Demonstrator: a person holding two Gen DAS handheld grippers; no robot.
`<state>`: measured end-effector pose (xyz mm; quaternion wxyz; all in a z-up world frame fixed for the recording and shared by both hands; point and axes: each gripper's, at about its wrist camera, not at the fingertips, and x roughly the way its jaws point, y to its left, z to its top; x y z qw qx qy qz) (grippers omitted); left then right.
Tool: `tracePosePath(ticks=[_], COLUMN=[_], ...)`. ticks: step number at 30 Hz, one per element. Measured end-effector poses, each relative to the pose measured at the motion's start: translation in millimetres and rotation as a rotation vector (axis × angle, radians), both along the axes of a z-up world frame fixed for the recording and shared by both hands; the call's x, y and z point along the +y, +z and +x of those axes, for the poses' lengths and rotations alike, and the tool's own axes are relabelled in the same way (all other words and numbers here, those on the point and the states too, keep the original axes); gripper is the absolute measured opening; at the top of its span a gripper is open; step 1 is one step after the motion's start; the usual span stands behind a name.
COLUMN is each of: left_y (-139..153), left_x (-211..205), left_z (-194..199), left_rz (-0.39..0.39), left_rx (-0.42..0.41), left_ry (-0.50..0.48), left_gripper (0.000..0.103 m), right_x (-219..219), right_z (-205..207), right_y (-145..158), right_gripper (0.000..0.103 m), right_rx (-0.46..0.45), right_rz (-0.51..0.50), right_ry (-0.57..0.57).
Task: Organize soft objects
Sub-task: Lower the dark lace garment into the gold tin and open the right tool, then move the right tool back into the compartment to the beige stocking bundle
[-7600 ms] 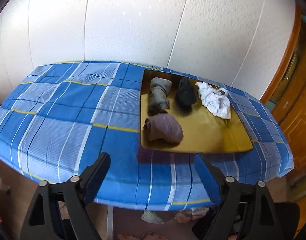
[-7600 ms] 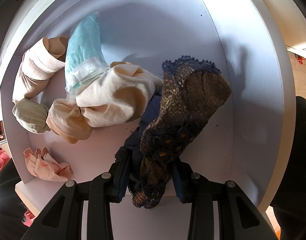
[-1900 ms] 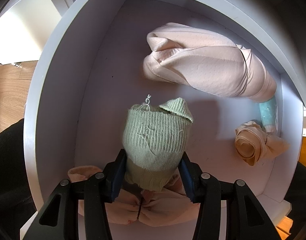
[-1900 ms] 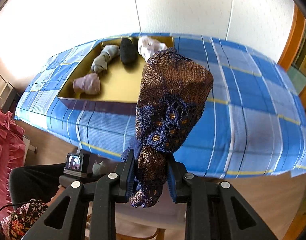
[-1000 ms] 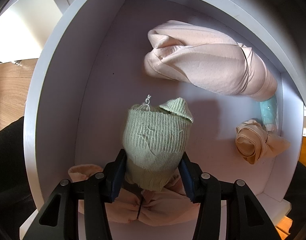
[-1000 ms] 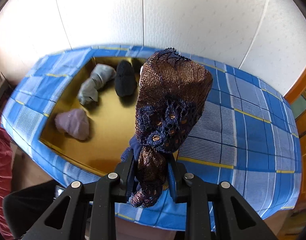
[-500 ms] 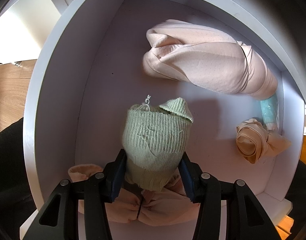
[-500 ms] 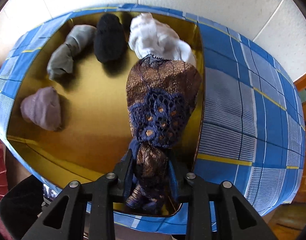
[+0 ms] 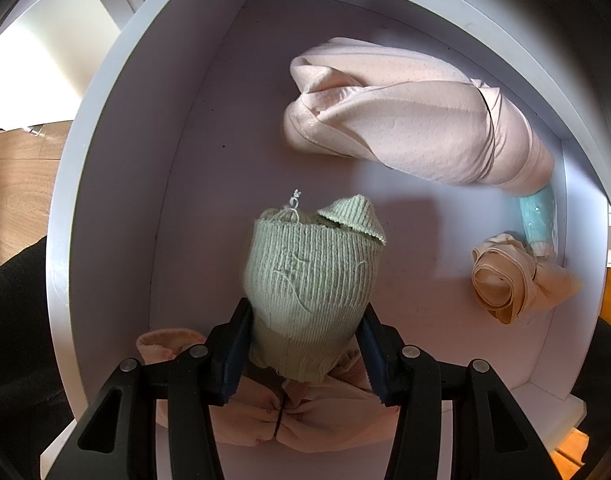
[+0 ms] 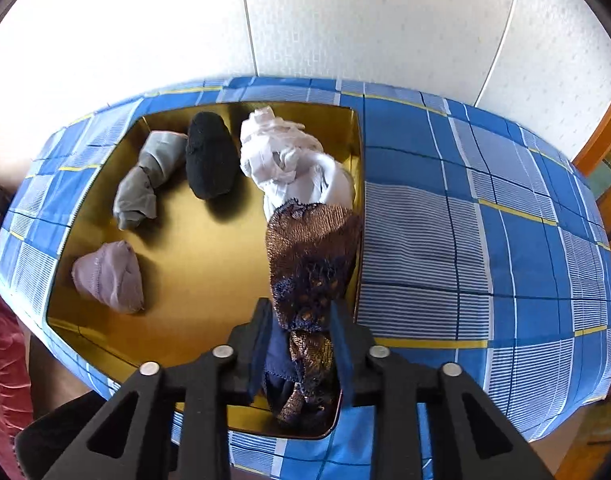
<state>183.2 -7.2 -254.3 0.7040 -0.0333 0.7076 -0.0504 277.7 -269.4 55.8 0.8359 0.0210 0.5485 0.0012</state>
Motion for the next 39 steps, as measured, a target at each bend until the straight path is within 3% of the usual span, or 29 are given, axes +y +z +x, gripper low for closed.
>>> tracePosePath(ticks=[5, 8, 11, 14, 21, 28, 34, 39], left_y=[-1, -2, -4, -5, -7, -8, -9, -9], left_x=[1, 2, 3, 4, 7, 9, 10, 11], left_z=[1, 1, 2, 3, 3, 1, 2, 2], left_rz=[-0.004, -0.003, -0.004, -0.007, -0.013, -0.012, -0.011, -0.012], left_rx=[0.003, 0.005, 0.012, 0.013, 0.011, 0.010, 0.010, 0.009], left_ry=[0.000, 0.000, -0.001, -0.002, -0.001, -0.007, -0.009, -0.008], left_gripper=[0.051, 0.051, 0.051, 0.051, 0.051, 0.051, 0.051, 0.051], right_x=[7, 7, 6, 1, -17, 1, 26, 64], right_z=[17, 25, 30, 24, -51, -134, -182, -198], right_y=[-21, -23, -19, -11, 9, 16, -15, -84], right_gripper=[0.019, 0.019, 0.025, 0.030, 0.032, 0.032, 0.033, 0.033], right_rx=[0.045, 0.024, 0.004, -0.037, -0.223, -0.334, -0.293, -0.118], right_rz=[-0.077, -0.095, -0.110, -0.037, 0.216, 0.238, 0.218, 0.130], right_ry=[0.023, 0.019, 0.026, 0.018, 0.033, 0.196, 0.338, 0.501])
